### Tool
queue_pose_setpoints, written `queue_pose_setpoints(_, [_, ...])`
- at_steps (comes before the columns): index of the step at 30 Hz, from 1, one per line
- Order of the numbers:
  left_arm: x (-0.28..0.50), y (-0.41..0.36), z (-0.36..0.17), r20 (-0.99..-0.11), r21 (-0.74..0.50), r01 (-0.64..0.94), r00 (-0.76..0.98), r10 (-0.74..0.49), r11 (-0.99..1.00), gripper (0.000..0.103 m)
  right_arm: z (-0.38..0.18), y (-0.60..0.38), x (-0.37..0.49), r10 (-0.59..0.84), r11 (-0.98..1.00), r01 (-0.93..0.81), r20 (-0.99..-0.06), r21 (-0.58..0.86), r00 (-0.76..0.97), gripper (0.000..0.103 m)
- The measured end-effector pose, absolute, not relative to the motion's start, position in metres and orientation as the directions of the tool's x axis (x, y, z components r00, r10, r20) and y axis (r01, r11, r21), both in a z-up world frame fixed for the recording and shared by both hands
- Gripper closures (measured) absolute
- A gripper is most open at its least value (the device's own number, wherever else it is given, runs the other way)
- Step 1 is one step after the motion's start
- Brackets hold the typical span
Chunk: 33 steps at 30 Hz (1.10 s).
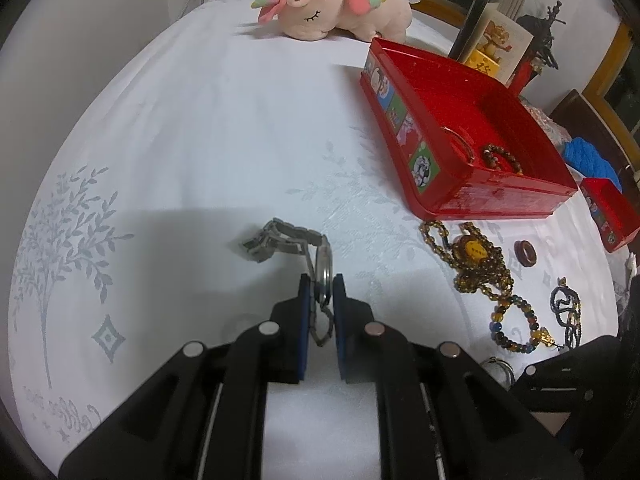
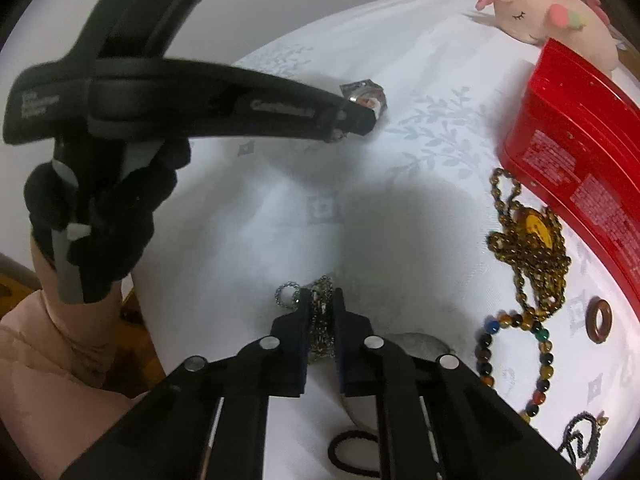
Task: Organize jewelry
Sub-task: 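Carry the ring and chain with both grippers over the red tin box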
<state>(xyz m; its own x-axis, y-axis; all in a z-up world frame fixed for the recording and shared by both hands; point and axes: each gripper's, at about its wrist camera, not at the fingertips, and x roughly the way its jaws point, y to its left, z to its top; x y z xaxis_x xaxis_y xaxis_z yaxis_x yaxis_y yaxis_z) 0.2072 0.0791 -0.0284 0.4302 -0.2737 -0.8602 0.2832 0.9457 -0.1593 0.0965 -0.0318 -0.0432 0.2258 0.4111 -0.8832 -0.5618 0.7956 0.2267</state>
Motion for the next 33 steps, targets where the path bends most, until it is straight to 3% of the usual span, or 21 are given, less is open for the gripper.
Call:
queue_pose_setpoints(16, [0.204, 0.061, 0.01, -0.823, -0.153, 0.316, 0.483, -0.298, 0.936, 0.094, 0.025, -0.117, 0.094, 0.479, 0.826, -0.504, -0.786, 0.252, 0.39, 0.093])
queue_pose_setpoints(33, [0.241, -0.018, 0.077, -0.782, -0.144, 0.44, 0.499, -0.375, 0.886, 0.094, 0.114, -0.187, 0.147, 0.385, 0.909, -0.367, -0.731, 0.197, 0.563, 0.093])
